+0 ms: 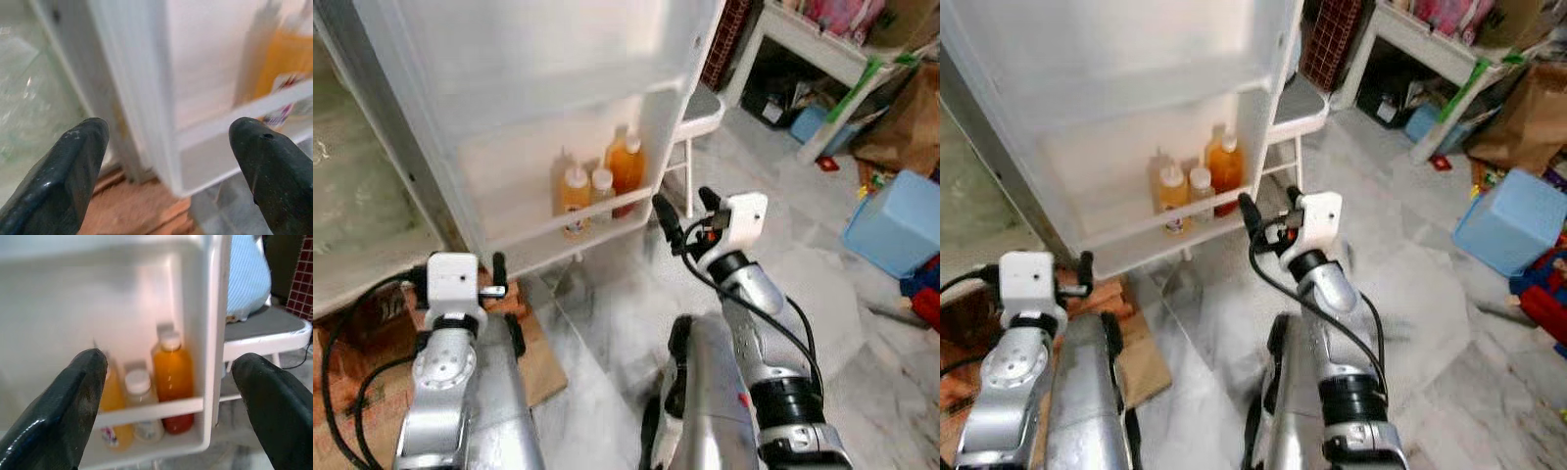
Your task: Restocking fridge
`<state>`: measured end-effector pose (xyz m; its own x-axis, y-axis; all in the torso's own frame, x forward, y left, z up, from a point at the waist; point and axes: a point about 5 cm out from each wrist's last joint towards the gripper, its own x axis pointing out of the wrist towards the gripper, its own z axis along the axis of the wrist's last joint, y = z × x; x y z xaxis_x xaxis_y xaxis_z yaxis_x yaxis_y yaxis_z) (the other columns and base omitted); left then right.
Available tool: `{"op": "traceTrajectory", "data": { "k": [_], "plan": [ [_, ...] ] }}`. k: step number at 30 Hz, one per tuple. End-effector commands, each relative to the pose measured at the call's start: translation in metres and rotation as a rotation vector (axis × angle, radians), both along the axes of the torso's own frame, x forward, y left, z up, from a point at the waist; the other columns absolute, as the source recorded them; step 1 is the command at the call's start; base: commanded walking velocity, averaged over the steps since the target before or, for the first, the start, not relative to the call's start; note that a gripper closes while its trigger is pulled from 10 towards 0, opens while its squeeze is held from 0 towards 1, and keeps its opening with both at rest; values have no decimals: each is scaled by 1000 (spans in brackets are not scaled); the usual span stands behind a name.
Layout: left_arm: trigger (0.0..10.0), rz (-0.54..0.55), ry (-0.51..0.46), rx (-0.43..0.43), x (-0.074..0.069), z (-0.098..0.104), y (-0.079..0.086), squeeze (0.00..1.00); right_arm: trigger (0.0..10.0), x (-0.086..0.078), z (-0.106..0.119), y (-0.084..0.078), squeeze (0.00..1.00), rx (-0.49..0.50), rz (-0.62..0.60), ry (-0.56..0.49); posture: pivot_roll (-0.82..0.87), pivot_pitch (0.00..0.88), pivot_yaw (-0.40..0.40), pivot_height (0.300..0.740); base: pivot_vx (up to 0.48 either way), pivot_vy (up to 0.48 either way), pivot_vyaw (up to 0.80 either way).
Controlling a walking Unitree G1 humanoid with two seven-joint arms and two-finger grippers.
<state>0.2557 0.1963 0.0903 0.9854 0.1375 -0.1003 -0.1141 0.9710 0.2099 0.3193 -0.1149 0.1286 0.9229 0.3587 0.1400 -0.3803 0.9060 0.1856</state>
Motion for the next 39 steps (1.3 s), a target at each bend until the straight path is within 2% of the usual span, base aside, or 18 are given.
{"op": "traceTrajectory", "data": {
  "k": [1,9,11,14,18,20,21,22,23,24,28,30,31,33,39],
  "plan": [
    [10000,-22,-1,9,3,-1,-1,0,10000,5,1,-5,0,16,-23,16,127,0,-111,556,0,0,0],
    [10000,-33,-23,45,18,4,11,0,10000,13,8,-4,0,11,-53,-7,115,14,-104,601,0,0,0],
    [10000,-31,-27,52,18,4,13,0,10000,13,8,-6,0,-19,-69,3,121,15,-102,611,0,0,0],
    [10000,-24,-30,56,17,4,15,0,10000,13,7,-4,0,-5,-60,6,131,21,-103,626,0,0,0],
    [10000,-20,-22,41,10,1,15,0,10000,10,1,0,0,-27,-55,23,135,30,-102,650,0,0,0],
    [10000,-21,3,45,4,-5,15,0,10000,6,-6,3,0,-5,-15,80,134,35,-105,660,0,0,0],
    [10000,-18,23,16,-3,-10,16,0,10000,2,-10,0,0,-7,2,96,134,41,-105,665,0,0,0],
    [10000,-12,38,-35,-17,-14,17,0,10000,-6,-14,-6,0,-19,14,106,133,50,-104,675,0,0,0],
    [10000,-12,38,-35,-17,-14,17,0,10000,-6,-14,-6,0,-19,14,106,133,50,-104,675,0,0,0],
    [10000,-26,34,-68,-33,-15,15,0,10000,-16,-17,-12,0,-38,30,108,131,60,-103,685,0,0,0],
    [10000,-142,15,-92,-65,-8,-1,0,10000,-36,-25,-28,0,-69,25,138,128,83,-105,709,0,0,0],
    [10000,-189,10,-92,-74,-5,-8,0,10000,-42,-27,-34,0,-71,19,148,130,90,-106,719,0,0,0],
    [10000,-189,10,-92,-74,-5,-8,0,10000,-42,-27,-34,0,-71,19,148,130,90,-106,719,0,0,0],
    [10000,-219,-7,-110,-84,0,-15,0,10000,-53,-32,-41,0,-86,5,173,128,96,-107,734,0,0,0],
    [10000,-234,2,-128,-89,5,-18,0,10000,-62,-30,-42,0,-84,8,201,117,106,-102,740,0,0,0]
  ]
}}
